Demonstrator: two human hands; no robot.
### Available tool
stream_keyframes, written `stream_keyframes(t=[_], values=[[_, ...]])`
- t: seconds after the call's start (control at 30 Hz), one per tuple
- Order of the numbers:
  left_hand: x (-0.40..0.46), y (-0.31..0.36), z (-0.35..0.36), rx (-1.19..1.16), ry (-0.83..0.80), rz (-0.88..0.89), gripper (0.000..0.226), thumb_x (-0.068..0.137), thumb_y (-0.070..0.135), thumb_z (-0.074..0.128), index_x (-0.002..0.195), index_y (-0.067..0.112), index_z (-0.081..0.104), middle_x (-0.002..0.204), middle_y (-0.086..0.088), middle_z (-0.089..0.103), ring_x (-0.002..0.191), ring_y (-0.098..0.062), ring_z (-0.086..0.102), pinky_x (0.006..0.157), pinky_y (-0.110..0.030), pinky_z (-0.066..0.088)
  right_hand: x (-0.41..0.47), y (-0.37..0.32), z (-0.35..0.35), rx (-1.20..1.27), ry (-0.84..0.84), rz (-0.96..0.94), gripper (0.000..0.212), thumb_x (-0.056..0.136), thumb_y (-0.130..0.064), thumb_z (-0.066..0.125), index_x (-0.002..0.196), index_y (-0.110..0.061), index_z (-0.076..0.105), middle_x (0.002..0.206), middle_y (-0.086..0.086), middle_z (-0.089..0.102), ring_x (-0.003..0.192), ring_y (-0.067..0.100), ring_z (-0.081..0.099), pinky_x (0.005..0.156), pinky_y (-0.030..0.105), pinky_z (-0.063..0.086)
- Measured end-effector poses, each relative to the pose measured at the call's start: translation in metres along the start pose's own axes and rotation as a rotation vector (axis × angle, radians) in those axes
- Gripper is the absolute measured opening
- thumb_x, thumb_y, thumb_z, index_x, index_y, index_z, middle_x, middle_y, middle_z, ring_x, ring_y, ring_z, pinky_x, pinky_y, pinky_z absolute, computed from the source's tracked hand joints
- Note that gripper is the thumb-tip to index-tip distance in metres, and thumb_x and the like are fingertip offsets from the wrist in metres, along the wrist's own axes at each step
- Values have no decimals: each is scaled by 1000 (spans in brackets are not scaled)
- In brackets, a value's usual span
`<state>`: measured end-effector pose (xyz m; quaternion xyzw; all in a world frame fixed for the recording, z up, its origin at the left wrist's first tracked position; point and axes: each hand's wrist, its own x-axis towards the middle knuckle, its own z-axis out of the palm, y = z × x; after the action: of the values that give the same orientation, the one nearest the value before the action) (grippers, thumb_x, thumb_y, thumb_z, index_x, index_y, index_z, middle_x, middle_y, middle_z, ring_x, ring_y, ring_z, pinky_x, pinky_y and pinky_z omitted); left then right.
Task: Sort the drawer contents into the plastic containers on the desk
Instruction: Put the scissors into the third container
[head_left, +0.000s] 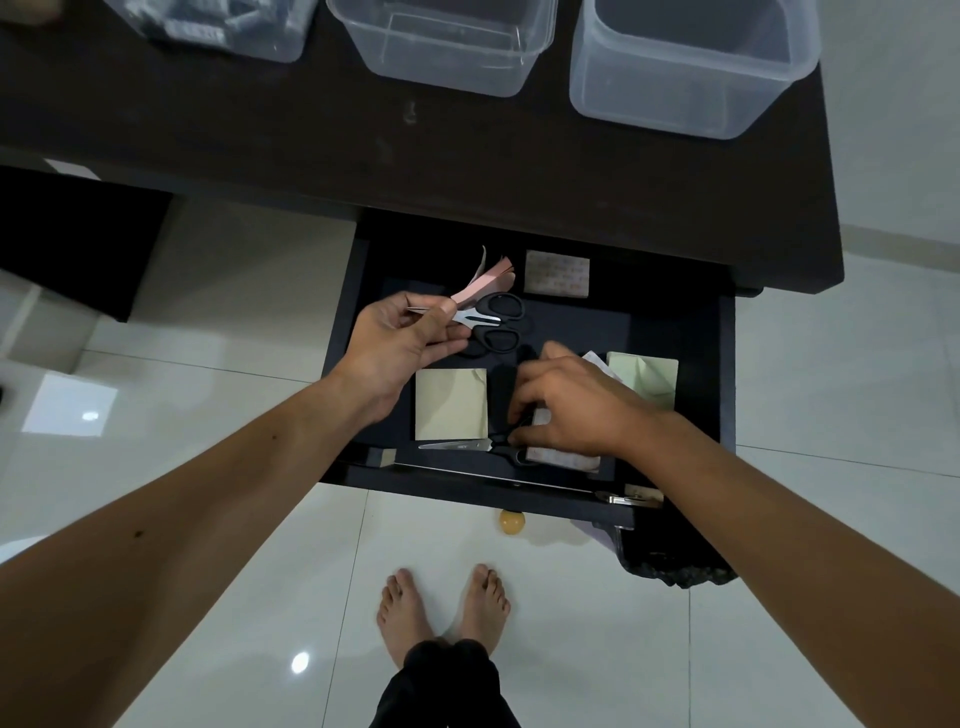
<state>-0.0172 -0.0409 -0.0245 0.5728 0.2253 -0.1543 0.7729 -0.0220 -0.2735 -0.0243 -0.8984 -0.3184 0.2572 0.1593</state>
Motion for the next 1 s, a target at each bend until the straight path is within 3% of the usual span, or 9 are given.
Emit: stream_keyframes(t=[0.23,0.47,0.6,0.77,0.93,1.0], values=[[1,-1,-1,-1,-1,-2,9,99,12,68,105,5,66,89,-13,76,93,-25,78,93,-40,63,-5,-5,7,-133,-24,-55,37,80,-65,75,99,-35,78,96,-20,63,101,11,31,87,35,37],[-1,0,1,10,-4,-1,9,100,12,68,104,4,66,94,-16,73,92,-24,77,91,-38,63,1,-10,1,-130,-96,-101,20,86,-49,77,92,-30,75,92,-18,65,104,15,32,86,34,34],[0,-1,1,14,-6,-3,10,100,13,68,105,5,66,94,-16,72,92,-24,77,92,-39,63,2,-13,5,-93,-123,-33,42,75,-64,80,105,-36,72,91,-22,61,104,16,35,86,33,39],[0,-1,1,25,-16,-4,9,100,12,68,106,5,66,97,-18,72,94,-26,77,88,-34,63,4,-15,3,-81,-177,-33,30,82,-60,78,99,-36,75,91,-19,67,103,15,31,87,35,34],[0,-1,1,19,-16,-2,11,99,12,69,106,5,66,100,-20,71,94,-26,77,88,-35,63,1,-17,-4,9,-242,73,28,81,-55,81,103,-39,74,107,-9,45,105,17,32,92,32,39],[0,-1,1,10,-13,-5,10,99,11,69,106,5,66,100,-20,71,94,-25,77,89,-36,63,-2,-17,-7,37,-257,70,28,84,-52,80,109,-42,75,105,-11,49,103,16,31,93,32,37]])
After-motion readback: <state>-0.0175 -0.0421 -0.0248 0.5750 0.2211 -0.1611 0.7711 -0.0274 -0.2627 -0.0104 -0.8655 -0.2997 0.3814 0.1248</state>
